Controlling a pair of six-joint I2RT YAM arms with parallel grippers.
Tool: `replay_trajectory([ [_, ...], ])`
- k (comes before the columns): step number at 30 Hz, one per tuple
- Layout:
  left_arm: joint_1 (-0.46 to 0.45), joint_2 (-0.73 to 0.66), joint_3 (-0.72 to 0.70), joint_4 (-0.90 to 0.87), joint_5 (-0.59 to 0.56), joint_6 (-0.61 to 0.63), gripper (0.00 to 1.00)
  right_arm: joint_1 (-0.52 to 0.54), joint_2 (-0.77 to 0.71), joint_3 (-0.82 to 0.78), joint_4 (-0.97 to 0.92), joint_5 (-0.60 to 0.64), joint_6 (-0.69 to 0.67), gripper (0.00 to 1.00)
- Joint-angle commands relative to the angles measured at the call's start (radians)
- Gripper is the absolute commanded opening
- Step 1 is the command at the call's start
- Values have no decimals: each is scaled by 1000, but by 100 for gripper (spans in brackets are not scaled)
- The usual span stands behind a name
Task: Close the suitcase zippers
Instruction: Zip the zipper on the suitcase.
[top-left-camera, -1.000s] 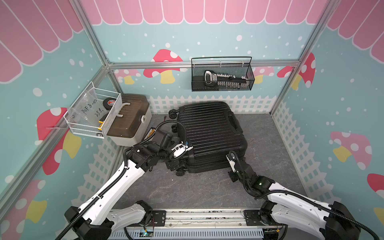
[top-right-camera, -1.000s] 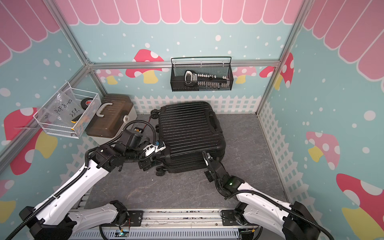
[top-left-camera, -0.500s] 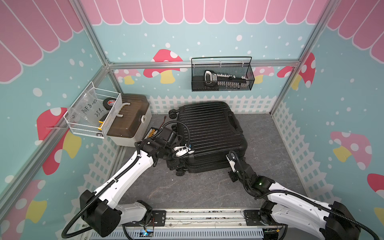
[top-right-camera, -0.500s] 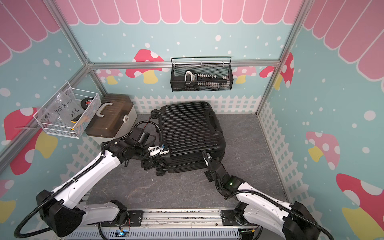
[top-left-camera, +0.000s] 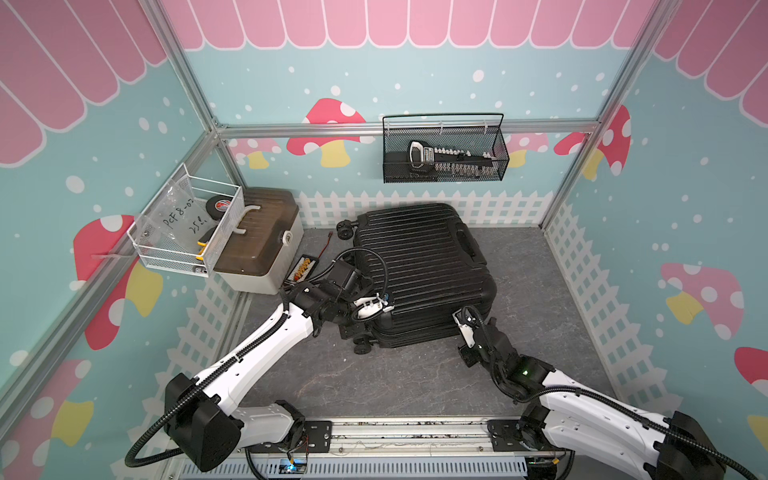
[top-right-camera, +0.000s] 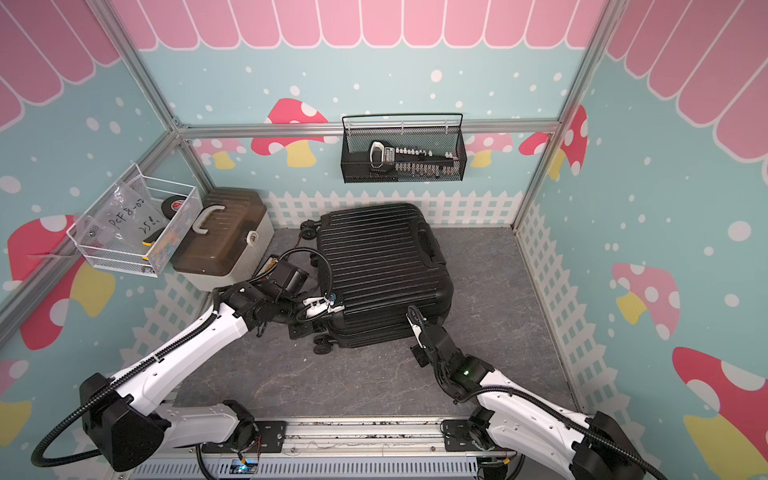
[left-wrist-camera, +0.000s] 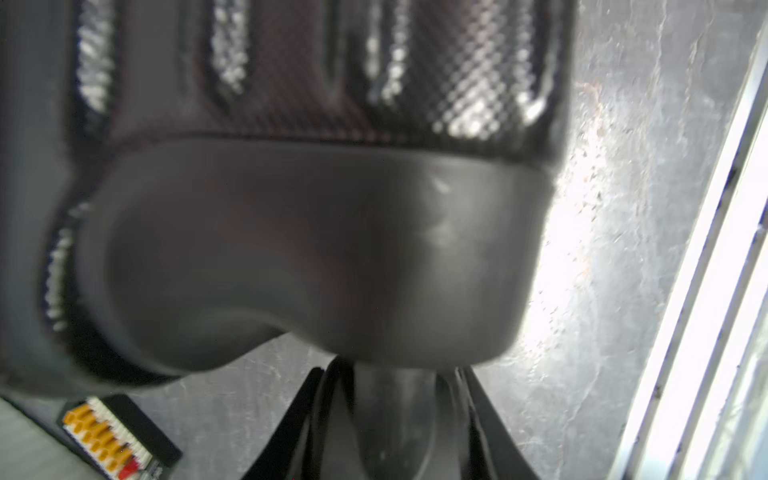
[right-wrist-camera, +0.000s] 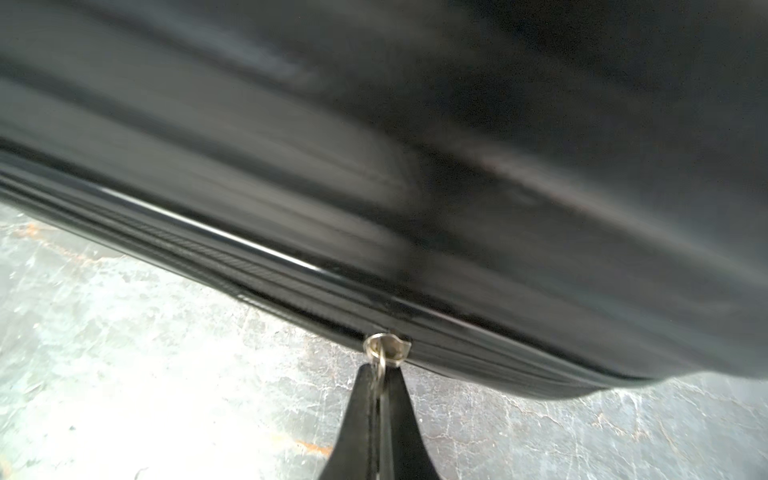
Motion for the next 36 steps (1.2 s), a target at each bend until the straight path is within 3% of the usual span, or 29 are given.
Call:
replay_trajectory([
  [1, -37, -29, -5, 115, 12, -221, 20, 8, -47, -16, 127, -166, -70, 0],
  [7, -110, -56, -9, 307, -64, -522, 19, 8, -25, -21, 179, -292, -102, 0],
  [13, -226, -34, -16, 462, -167, -667, 19, 10, 33, -8, 247, -374, -93, 0],
  [18, -268, -14, -36, 549, -233, -782, 19, 16, 68, -1, 281, -403, -75, 0],
  [24, -313, 31, -58, 635, -151, -841, 19, 32, 86, -10, 320, -452, -66, 0],
  [28, -325, 62, -55, 687, -22, -859, 18, 49, 107, -10, 340, -487, -68, 0],
  [33, -336, 88, -43, 706, 68, -842, 18, 63, 116, -10, 341, -451, -62, 0],
  [36, -338, 79, -39, 673, 65, -812, 29, 63, 88, -26, 325, -380, -41, 0],
])
